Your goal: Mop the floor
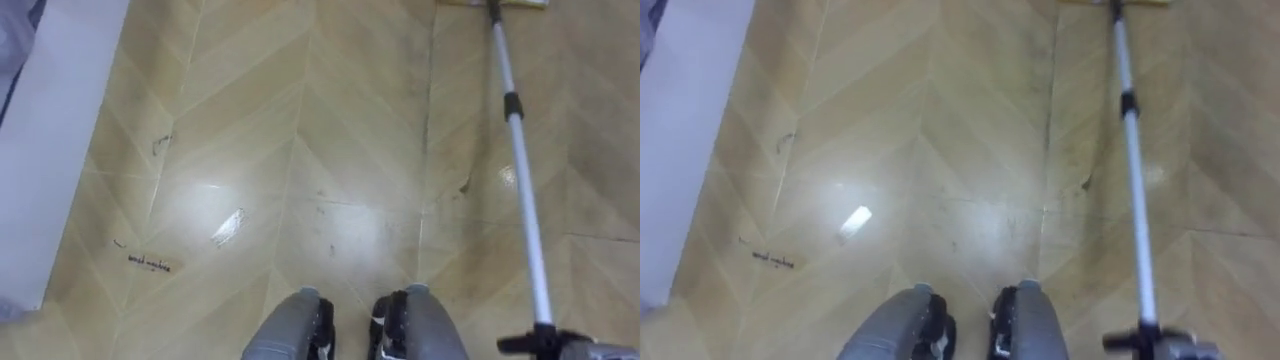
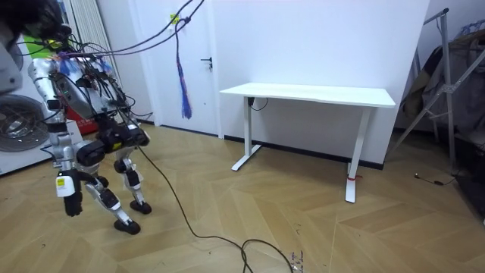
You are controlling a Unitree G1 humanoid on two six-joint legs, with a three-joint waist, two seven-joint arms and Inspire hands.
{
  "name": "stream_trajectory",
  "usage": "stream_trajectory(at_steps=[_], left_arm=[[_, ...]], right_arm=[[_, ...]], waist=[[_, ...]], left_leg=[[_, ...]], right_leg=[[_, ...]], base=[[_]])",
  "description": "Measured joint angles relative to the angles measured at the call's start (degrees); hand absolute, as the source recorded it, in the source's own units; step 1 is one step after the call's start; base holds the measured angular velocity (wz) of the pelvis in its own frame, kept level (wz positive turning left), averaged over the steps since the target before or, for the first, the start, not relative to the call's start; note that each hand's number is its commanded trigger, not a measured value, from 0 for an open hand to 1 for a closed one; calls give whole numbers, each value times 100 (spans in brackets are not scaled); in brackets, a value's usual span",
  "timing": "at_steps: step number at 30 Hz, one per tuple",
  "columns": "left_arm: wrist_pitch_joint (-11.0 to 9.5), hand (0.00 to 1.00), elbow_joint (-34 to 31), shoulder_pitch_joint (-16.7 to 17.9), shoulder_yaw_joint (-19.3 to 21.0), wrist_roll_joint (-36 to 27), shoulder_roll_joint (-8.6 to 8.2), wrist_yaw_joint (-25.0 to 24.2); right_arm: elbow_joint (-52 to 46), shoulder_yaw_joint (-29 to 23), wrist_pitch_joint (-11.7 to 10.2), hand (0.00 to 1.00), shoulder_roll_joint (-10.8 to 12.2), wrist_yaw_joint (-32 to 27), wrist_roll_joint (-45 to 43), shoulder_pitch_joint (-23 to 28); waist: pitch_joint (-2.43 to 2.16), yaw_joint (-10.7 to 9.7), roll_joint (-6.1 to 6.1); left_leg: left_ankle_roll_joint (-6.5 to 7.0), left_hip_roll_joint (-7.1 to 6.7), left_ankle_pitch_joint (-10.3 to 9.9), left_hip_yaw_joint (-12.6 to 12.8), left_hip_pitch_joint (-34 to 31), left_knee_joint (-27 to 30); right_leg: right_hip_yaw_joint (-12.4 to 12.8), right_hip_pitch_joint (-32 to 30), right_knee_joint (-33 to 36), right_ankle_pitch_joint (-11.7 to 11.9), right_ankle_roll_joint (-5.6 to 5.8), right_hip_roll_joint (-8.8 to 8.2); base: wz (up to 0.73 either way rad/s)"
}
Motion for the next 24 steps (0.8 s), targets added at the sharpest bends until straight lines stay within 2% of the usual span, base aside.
stream_trajectory(at_steps=[2, 4, 6, 8, 9, 10, 11, 13, 14, 16, 18, 19, 21, 22, 23, 24], left_arm=[[14, 0, -15, 2, 19, 12, 15, 3], [43, 0, -26, 1, 63, 57, 4, -9], [55, 0, -72, -8, 125, 73, 0, -36], [35, 0, -130, -13, 171, 77, -15, -101], [25, 0, -121, -18, 172, 78, -51, -114], [29, 0, -99, -64, 235, 98, -97, -112], [27, 0, -70, -85, 325, 100, -139, -109], [-6, 0, 60, -121, 493, 149, -274, -101], [-6, 0, 118, -126, 507, 218, -311, -97], [19, 0, 249, -135, 580, 397, -455, -76], [25, 0, 399, -181, 582, 466, -517, -76], [25, 0, 564, -260, 596, 471, -520, -76], [41, 0, 644, -359, 760, 521, -512, -74], [35, 0, 666, -404, 927, 530, -487, -66], [20, 0, 682, -435, 1135, 565, -476, -4], [19, 0, 697, -454, 1222, 573, -473, 19]], right_arm=[[-30, -166, -79, 100, 14, 140, 144, -96], [-26, -307, -202, 100, 55, 357, 315, 193], [8, -277, -234, 100, 44, 468, 369, 570], [276, -214, -335, 100, 6, 545, 306, 993], [552, -158, -378, 100, -8, 532, 200, 1263], [711, -127, -374, 100, 70, 441, 40, 1552], [763, -136, -374, 100, 90, 367, -26, 1696], [880, -231, -303, 100, 416, 141, -382, 2104], [876, -239, -301, 100, 500, 106, -406, 2189], [854, -240, -294, 100, 781, 60, -466, 2433], [855, -309, -226, 100, 902, 64, -616, 2484], [851, -386, -174, 100, 943, 69, -710, 2474], [853, -516, -55, 100, 945, 76, -908, 2424], [851, -530, 14, 100, 951, 88, -923, 2410], [851, -535, 67, 100, 957, 116, -953, 2428], [853, -543, 97, 100, 956, 131, -983, 2433]], waist=[[-1, 26, 2], [-4, -2, 21], [-7, -23, 65], [-11, -36, 182], [-82, -109, 317], [-104, -179, 447], [-112, -182, 485], [-105, -279, 587], [-111, -360, 603], [-70, -523, 539], [-52, -618, 502], [-26, -662, 439], [-10, -687, 397], [-3, -685, 294], [-21, -681, 193], [-8, -663, 150]], left_leg=[[-23, 16, 49, -35, 36, -174], [7, 46, 77, -29, 172, -388], [9, 62, 82, -59, 256, -458], [24, 33, 73, -137, 350, -529], [94, 21, 36, -199, 374, -581], [165, 44, 0, -219, 448, -610], [186, 49, -12, -220, 478, -613], [244, 53, 7, -174, 682, -742], [255, 53, 31, -163, 737, -810], [303, 50, 208, -3, 1155, -1253], [319, 38, 356, 63, 1526, -1653], [329, 26, 456, 108, 1770, -1900], [337, 18, 561, 120, 2116, -2199], [322, -27, 651, 125, 2359, -2435], [319, -69, 733, 116, 2644, -2672], [308, -75, 764, 113, 2799, -2795]], right_leg=[[-73, 67, -162, 50, -37, -12], [-86, 221, -343, 84, -36, 18], [-64, 336, -448, 100, -14, 75], [-80, 482, -546, 121, 23, 73], [-89, 531, -591, 139, 56, 70], [-81, 579, -607, 159, 91, 72], [-84, 611, -631, 167, 103, 78], [-53, 783, -768, 237, 119, 82], [-47, 839, -836, 258, 132, 79], [63, 1164, -1184, 425, 179, 77], [78, 1498, -1527, 559, 193, 34], [54, 1717, -1717, 633, 202, -16], [49, 2054, -1973, 717, 211, -23], [59, 2255, -2110, 739, 211, -50], [36, 2500, -2247, 740, 208, -94], [28, 2641, -2333, 749, 202, -95]], base=[[18], [22], [10], [9], [16], [10], [-13], [-27], [-19], [-22], [-17], [-10], [0], [11], [11], [6]])
